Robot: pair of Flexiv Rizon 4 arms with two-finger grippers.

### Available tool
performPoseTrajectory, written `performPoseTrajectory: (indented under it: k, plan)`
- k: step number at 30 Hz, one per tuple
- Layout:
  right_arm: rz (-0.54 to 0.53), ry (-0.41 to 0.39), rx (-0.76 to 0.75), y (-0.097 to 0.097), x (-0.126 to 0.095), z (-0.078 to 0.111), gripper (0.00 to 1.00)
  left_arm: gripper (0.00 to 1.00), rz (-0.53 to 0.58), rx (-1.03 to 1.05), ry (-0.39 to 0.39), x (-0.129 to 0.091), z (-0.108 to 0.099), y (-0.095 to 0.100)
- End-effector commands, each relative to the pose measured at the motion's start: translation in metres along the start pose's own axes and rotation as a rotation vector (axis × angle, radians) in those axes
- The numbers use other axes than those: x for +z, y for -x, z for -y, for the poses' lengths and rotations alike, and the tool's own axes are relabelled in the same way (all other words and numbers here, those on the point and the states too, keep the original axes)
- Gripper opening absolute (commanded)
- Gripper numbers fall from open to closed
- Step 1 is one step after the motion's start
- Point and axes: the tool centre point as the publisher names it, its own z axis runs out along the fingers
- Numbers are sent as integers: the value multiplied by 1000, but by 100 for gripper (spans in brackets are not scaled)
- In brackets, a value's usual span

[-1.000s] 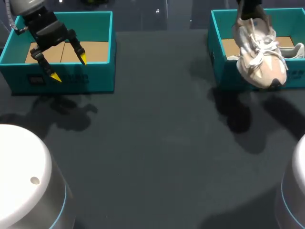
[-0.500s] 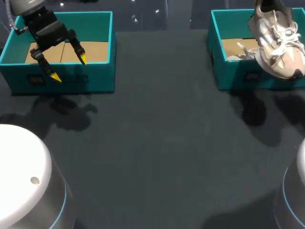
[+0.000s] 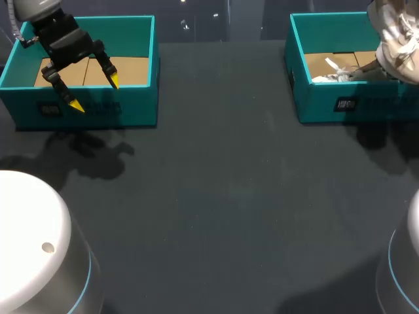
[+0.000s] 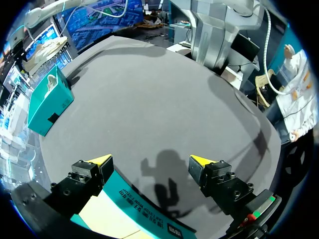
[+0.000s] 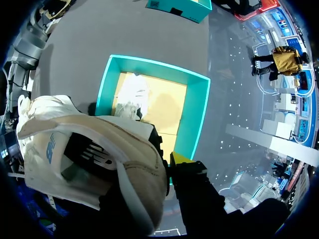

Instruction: Take the shoe out of the shoebox, open the shoe tongue, remove and reinsert the insole, then place the shoe into the shoebox

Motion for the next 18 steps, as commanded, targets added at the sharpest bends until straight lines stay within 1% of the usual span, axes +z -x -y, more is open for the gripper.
performPoseTrajectory:
  k: [1, 4, 7, 11, 14, 18]
  plan:
    - [-77, 48, -12, 46, 14, 32, 0, 100, 0, 1, 3, 0, 0, -1]
    - [-98, 63, 9, 58, 27, 49, 0, 100, 0, 1, 3, 0, 0, -1]
    - [-110, 64, 30, 66, 33, 58, 0, 100, 0, 1, 3, 0, 0, -1]
    - [-110, 70, 130, 66, 40, 70, 0, 100, 0, 1, 3, 0, 0, -1]
    - [-94, 61, 291, 58, 44, 84, 0, 100, 0, 1, 3, 0, 0, -1]
    - [-58, 65, 570, 43, 43, 102, 0, 100, 0, 1, 3, 0, 0, -1]
